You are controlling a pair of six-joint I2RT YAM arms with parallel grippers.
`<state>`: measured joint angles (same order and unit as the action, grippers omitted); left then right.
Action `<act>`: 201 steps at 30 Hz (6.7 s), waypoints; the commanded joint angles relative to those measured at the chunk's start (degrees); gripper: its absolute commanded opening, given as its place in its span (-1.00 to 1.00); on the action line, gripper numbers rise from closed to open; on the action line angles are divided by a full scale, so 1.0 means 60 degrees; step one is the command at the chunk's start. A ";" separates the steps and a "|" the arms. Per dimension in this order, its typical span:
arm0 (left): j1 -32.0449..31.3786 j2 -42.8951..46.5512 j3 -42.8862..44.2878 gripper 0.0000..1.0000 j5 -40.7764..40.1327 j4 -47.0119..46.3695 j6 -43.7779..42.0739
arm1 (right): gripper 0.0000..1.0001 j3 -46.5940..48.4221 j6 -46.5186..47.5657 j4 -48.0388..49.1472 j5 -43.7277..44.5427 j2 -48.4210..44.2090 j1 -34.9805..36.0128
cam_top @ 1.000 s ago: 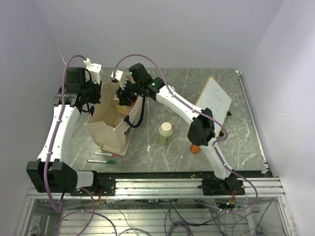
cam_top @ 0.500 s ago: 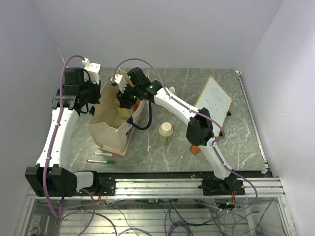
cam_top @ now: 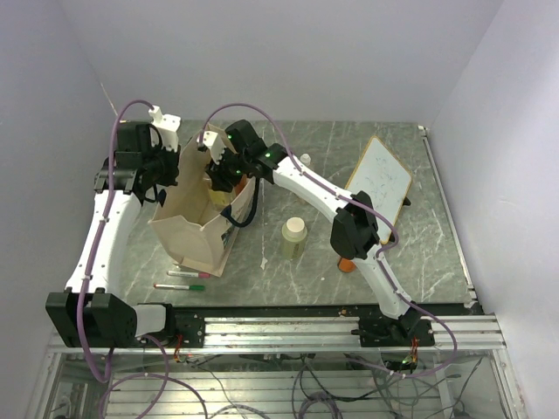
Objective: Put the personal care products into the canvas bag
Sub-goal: Place the care product in the canvas bag, then move the care product at the center of the board.
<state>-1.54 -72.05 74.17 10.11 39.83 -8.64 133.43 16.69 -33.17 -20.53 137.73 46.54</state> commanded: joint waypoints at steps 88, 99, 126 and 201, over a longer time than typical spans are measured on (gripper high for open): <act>0.0110 -0.0072 0.1290 0.49 0.0981 -0.0552 -0.0313 | 0.55 -0.5244 0.1103 0.0175 -0.0200 -0.7702 -0.2471; -0.2022 -0.1051 0.3368 0.81 0.0921 -0.0382 -0.0853 | 0.57 -0.8735 0.0723 0.0722 -0.0518 -1.0511 -0.4766; -0.6350 -0.6756 0.7078 0.96 0.0080 -0.0383 -0.1251 | 0.61 -1.0382 0.0017 0.0787 -0.3008 -1.2361 -0.8451; -0.6313 -0.8259 0.7009 0.16 -0.0273 -0.1635 -0.0697 | 0.67 -1.0861 -0.0284 0.1168 -0.4640 -1.2165 -0.9134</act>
<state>-39.38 -121.71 113.47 9.10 29.67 -13.04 68.97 15.44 -27.27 -47.24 65.63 -7.62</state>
